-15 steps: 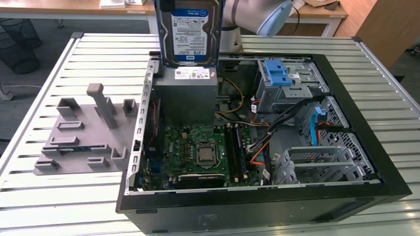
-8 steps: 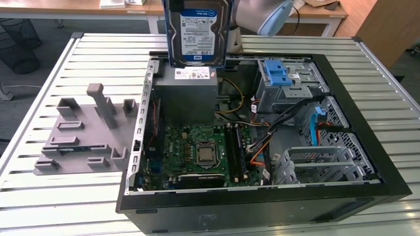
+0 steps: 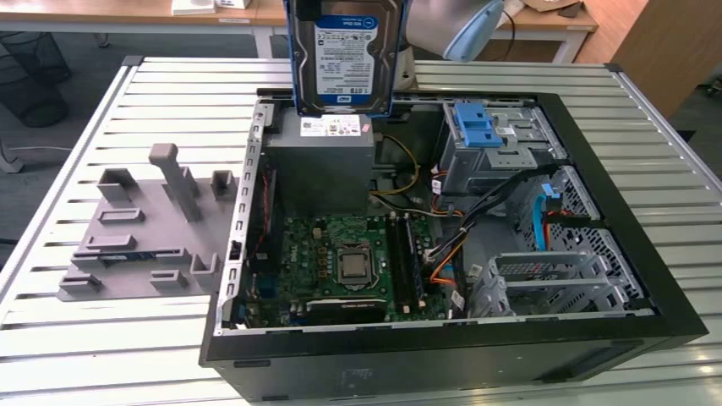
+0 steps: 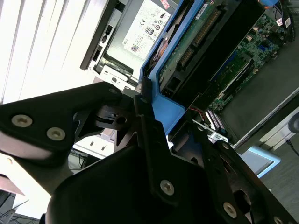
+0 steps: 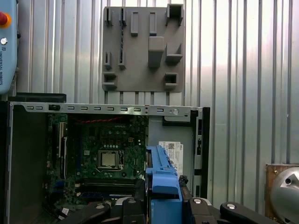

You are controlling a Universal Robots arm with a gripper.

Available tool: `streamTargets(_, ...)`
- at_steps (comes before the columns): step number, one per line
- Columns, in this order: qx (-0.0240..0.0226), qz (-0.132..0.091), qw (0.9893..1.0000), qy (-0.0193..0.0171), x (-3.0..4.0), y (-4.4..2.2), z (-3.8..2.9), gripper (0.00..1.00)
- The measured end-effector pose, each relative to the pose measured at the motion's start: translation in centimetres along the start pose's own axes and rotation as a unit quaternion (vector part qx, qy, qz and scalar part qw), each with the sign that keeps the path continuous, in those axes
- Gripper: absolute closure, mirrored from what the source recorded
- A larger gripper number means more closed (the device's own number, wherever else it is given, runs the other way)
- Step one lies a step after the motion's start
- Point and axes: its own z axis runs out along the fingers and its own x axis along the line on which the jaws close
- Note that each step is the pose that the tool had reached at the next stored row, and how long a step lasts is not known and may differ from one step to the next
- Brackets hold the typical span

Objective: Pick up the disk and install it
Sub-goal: 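Pick up the disk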

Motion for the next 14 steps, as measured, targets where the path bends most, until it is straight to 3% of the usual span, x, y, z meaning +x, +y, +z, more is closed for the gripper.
streamTargets(10, 0.0002, 0.0, 1.0, 0.0001, 0.14, -0.02, 0.0, 0.64)
streamTargets(14, 0.0012, 0.0, 1.0, -0.0001, 1.22, -0.01, 0.06, 0.64)
